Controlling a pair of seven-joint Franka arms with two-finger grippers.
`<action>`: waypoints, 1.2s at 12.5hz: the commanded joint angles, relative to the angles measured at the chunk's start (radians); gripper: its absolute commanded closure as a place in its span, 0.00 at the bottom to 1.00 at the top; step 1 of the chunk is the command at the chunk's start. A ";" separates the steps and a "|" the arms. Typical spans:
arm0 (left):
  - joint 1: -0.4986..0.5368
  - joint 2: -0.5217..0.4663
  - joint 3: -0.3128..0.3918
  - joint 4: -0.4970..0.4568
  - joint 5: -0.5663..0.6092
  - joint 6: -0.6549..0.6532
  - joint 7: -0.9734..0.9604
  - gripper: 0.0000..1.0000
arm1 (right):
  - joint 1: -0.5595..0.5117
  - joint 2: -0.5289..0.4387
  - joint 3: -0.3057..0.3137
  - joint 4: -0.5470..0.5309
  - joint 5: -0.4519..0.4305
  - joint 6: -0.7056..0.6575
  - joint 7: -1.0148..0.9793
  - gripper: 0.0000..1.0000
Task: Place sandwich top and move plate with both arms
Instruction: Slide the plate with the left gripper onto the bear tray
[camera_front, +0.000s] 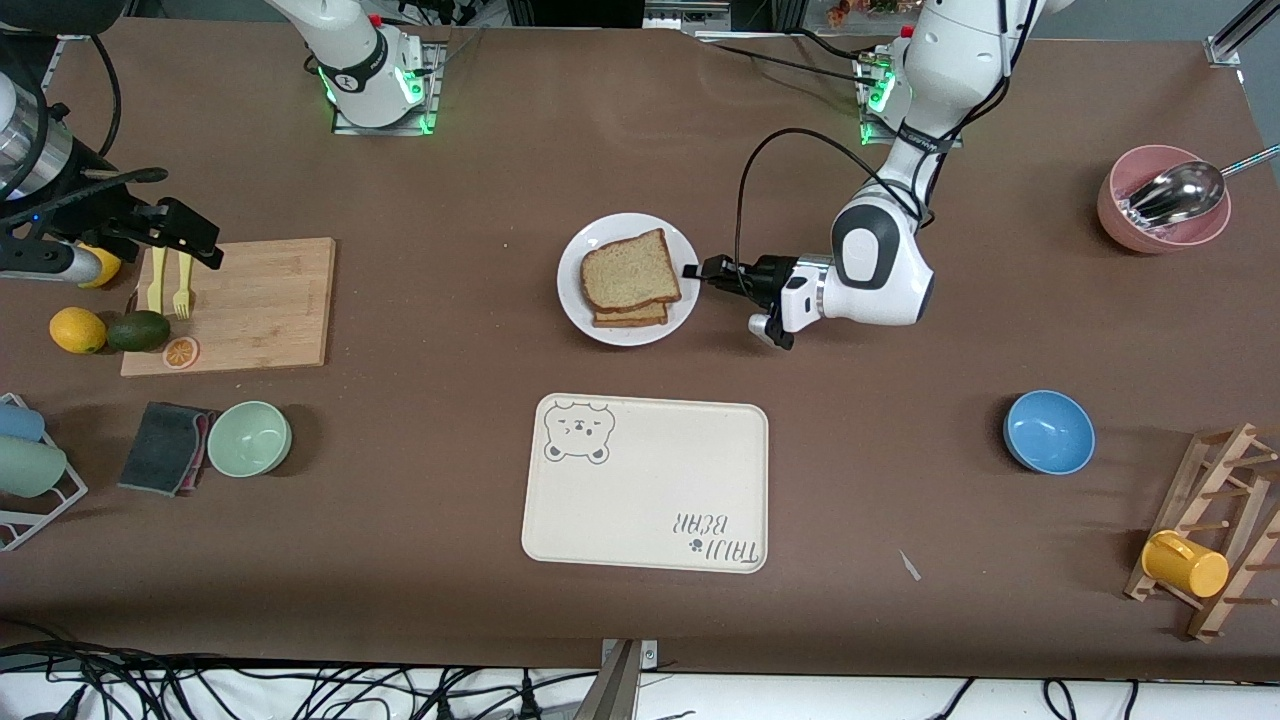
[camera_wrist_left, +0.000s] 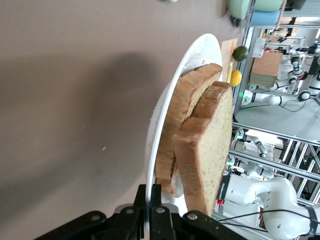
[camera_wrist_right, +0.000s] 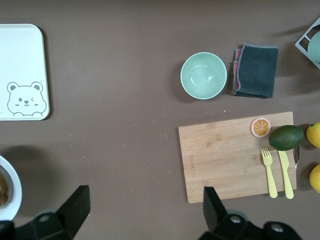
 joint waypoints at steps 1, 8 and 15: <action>0.005 0.077 0.033 0.132 -0.075 -0.072 0.019 1.00 | 0.006 0.008 -0.003 0.024 -0.014 -0.017 0.001 0.00; -0.035 0.351 0.176 0.540 -0.209 -0.075 -0.122 1.00 | 0.006 0.008 -0.003 0.026 -0.014 -0.015 0.001 0.00; -0.100 0.528 0.277 0.706 -0.378 -0.043 -0.141 1.00 | 0.006 0.008 -0.003 0.026 -0.014 -0.015 0.001 0.00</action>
